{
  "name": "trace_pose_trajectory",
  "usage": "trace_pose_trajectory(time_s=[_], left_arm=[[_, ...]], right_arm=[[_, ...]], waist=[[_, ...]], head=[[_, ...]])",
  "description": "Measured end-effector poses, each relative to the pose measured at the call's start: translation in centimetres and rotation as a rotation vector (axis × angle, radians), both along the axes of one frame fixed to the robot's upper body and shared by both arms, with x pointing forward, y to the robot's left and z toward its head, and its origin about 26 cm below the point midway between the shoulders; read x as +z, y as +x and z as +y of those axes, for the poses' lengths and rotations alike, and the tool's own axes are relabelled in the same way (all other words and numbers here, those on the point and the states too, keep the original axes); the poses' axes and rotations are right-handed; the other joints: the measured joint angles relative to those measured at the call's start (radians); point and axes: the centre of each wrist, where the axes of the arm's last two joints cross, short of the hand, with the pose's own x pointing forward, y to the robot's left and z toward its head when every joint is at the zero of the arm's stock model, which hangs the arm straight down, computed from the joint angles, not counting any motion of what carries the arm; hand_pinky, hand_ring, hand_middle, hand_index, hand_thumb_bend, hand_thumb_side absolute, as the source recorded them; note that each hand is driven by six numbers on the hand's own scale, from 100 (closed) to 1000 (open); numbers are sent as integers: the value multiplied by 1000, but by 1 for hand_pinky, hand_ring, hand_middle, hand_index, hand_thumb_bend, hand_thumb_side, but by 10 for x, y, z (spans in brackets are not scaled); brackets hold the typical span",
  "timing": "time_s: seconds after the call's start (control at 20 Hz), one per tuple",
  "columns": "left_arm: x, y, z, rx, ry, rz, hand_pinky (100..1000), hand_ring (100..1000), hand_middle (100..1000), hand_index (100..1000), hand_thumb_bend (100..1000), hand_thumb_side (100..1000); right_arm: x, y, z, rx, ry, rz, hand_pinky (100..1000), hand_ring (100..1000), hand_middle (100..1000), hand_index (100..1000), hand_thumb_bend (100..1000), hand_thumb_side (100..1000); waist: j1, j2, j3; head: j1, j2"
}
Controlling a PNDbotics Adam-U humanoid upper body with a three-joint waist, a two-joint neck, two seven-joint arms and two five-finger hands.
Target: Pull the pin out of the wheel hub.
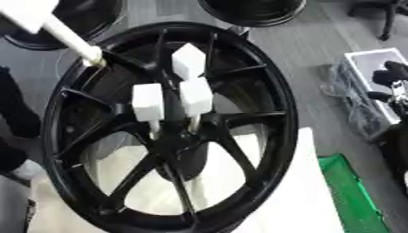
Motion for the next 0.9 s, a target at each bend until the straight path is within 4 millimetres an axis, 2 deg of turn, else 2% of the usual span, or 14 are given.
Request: trace_pose_trajectory(time_s=[0.25,0.5,0.7,0.9], left_arm=[[-16,-11,47,159,-96,7,478,467,425,349,100,188],[-43,-16,87,356,-140,7,484,468,426,350,100,186],[-64,-17,106,481,-122,11,495,473,431,360,100,201],[-86,-15,114,549,-103,36,524,488,447,380,100,220]], right_arm=[[-1,-2,-3,-22,-5,-3,729,825,705,806,100,654],[-2,-3,-6,-49,-4,-9,729,825,705,806,100,652],[-3,-4,-8,-62,-1,-11,729,825,705,806,100,651],[-3,-5,-9,-67,0,-11,729,825,705,806,100,650]], waist=[[-1,3,15],[-1,4,29],[-2,5,34],[-4,4,35]], head=[[8,0],[12,0],[17,0],[35,0]])
